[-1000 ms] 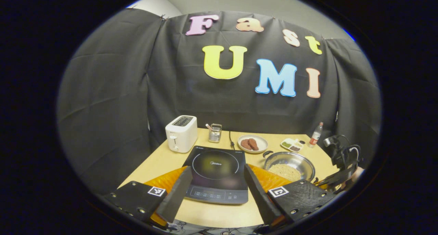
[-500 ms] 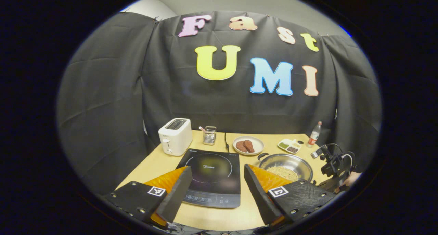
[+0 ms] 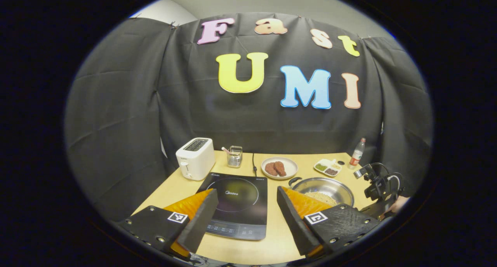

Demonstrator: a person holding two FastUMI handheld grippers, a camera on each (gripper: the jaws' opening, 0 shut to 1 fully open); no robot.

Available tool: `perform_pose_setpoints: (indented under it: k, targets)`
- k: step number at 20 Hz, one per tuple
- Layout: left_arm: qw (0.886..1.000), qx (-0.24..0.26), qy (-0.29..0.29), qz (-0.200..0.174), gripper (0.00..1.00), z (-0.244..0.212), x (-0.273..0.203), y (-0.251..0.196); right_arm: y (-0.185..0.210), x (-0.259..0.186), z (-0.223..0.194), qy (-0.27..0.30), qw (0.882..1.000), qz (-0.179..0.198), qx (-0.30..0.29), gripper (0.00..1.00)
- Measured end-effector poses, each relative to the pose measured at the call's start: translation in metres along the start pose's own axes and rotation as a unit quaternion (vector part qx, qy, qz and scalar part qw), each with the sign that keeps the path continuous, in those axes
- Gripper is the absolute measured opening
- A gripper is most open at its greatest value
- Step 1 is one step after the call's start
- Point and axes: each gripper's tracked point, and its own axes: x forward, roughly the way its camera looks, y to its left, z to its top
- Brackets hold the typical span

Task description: First push the handle of the pot to place it horizontally, then grasp the pot with both hands and set it on the induction cooktop.

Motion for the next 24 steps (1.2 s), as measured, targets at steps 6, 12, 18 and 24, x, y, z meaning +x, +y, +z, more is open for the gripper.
perform_pose_setpoints:
  k: [6,12,18,24]
  targets:
    - [1.000,-0.004,0.002,-0.010,0.93,0.000,0.007,-0.019,-0.028,-0.006,-0.001,-0.002,1.000,-0.020,-0.011,0.02]
    - [1.000,0.001,0.003,-0.015,0.93,0.001,0.015,-0.036,-0.049,-0.007,0.002,-0.002,0.999,-0.031,-0.007,0.02]
    - [1.000,0.006,0.005,-0.017,0.93,0.001,0.020,-0.048,-0.075,-0.007,0.005,0.000,0.998,-0.053,-0.027,0.02]
    - [1.000,0.003,0.012,-0.016,0.93,-0.001,0.030,-0.059,-0.098,-0.005,0.014,-0.010,0.997,-0.066,-0.027,0.02]
